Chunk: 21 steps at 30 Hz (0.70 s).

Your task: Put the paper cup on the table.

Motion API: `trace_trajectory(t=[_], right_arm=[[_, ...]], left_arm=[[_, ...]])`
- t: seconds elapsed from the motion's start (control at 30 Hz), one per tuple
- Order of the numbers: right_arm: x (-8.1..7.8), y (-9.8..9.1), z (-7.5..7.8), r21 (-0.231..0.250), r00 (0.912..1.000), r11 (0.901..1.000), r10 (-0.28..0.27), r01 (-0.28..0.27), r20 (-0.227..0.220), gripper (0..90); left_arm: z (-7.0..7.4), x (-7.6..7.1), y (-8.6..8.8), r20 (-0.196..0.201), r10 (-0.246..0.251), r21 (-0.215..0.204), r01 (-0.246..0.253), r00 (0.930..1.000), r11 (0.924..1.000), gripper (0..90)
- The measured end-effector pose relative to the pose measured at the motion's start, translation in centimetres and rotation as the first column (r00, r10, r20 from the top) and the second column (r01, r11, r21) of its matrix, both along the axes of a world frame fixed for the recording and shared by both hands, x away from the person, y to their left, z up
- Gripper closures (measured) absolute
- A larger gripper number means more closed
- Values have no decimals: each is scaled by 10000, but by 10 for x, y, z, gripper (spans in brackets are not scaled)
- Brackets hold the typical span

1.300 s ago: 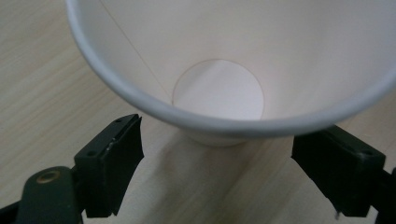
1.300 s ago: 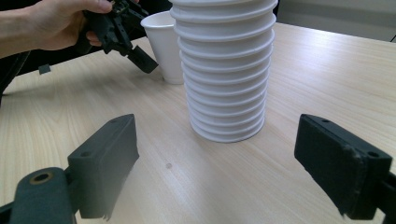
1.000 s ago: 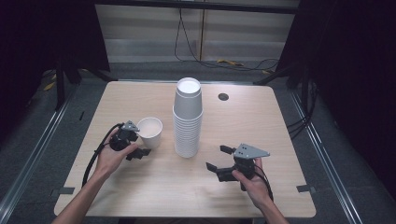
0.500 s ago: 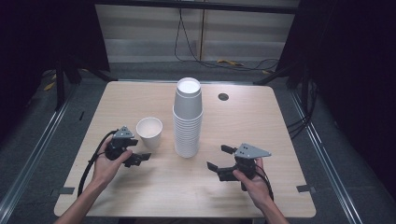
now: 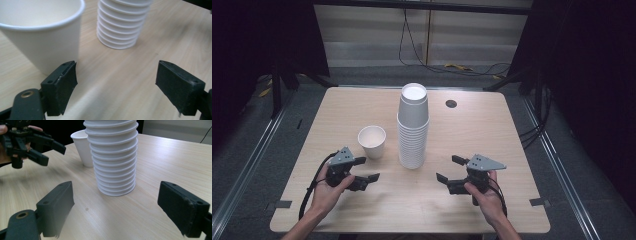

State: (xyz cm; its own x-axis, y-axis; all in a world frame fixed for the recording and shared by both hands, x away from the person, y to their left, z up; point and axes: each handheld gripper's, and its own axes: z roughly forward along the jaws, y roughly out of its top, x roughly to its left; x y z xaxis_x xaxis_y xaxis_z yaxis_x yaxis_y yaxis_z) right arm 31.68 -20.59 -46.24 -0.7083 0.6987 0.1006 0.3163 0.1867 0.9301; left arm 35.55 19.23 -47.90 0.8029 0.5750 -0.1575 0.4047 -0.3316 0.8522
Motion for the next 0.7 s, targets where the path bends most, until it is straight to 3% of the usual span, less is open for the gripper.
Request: trace_trajectory(t=[0.1,0.2,0.3,0.4,0.53,0.7], right_arm=[[-4,-2,-1,55,9999,10000,-6,7,-114,132],[-13,-8,-3,19,9999,9999,-157,157,-27,132],[-15,-10,-4,16,9998,9998,-183,183,-17,132],[-15,-10,-7,-16,9998,9999,-110,110,-161,132],[-17,-6,-7,-17,9997,9999,158,-158,-191,132],[-16,-4,-9,-103,9992,9996,276,-279,-278,132]], left_arm=[[-2,-6,-4,110,-29,-206,31,9999,9998,165],[-4,-14,-7,-290,113,-826,-136,9995,9965,160],[-5,-24,-12,-84,12,-684,-17,10000,9977,159],[-9,-31,-13,-294,-25,-1122,-8,9996,9937,157],[-15,-39,-17,-8,-362,-939,360,9993,9949,157],[-21,-34,-20,-215,-573,-954,550,9981,9939,157]])
